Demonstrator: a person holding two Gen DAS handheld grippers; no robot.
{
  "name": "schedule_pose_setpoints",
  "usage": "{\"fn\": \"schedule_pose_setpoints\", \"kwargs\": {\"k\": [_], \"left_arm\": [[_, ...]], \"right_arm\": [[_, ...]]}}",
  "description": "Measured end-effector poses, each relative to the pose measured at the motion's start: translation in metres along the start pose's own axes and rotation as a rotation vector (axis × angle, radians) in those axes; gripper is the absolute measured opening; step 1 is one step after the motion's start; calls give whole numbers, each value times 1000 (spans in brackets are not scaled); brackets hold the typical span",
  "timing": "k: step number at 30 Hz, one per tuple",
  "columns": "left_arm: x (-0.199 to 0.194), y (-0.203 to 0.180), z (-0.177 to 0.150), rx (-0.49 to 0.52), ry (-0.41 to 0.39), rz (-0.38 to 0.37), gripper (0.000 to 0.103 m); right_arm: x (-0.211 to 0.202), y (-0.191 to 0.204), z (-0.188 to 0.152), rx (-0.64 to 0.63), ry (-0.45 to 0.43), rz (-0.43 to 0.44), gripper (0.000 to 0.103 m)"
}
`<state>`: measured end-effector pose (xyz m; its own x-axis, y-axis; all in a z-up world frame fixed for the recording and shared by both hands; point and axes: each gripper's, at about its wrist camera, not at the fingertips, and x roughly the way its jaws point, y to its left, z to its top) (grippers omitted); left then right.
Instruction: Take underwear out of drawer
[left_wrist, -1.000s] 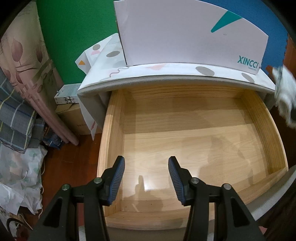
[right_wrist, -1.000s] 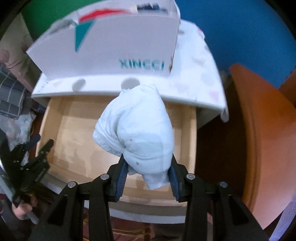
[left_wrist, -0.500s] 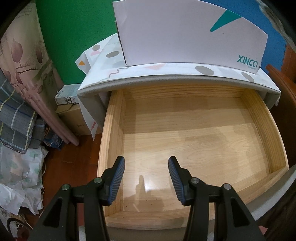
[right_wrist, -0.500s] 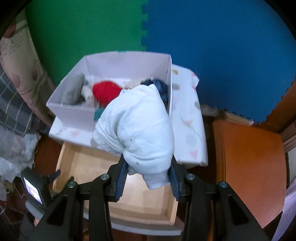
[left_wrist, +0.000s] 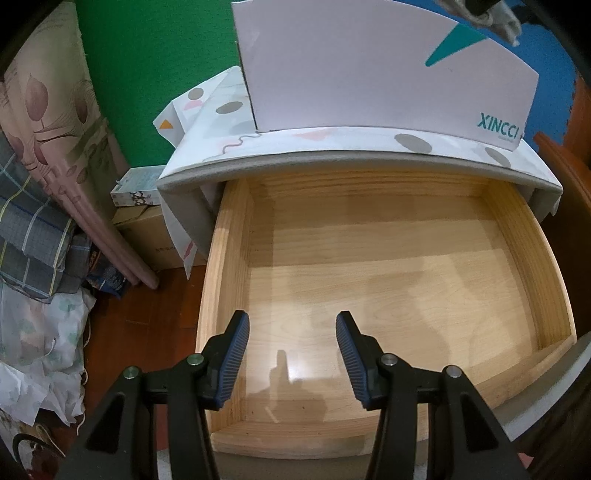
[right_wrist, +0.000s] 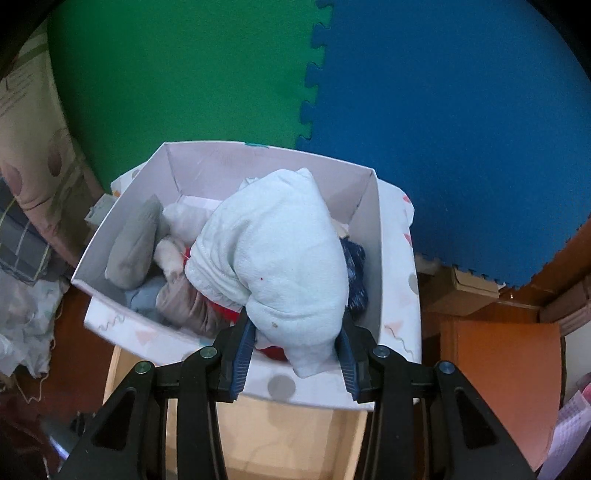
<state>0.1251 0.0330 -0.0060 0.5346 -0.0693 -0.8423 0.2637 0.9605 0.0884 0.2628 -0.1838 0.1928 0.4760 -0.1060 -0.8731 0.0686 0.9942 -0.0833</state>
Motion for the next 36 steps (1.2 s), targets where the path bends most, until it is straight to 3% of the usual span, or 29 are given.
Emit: {"fn": "schedule_pose_setpoints", "kwargs": {"k": [14, 22, 26, 32, 36], "left_arm": [[3, -2, 0, 19, 0, 10, 50], [5, -5, -1, 29, 4, 18, 50], [5, -5, -1, 26, 6, 17, 50], [5, -3, -1, 20, 7, 14, 50], [5, -2, -1, 18, 8, 13, 50]], "right_arm": [[55, -5, 23, 30, 38, -13, 40], [64, -8, 21, 39, 57, 4, 46], [60, -9, 20, 43, 27, -9, 67], [51, -7, 19, 29, -10, -17, 72], [35, -7, 18, 35, -60, -3, 86]]}}
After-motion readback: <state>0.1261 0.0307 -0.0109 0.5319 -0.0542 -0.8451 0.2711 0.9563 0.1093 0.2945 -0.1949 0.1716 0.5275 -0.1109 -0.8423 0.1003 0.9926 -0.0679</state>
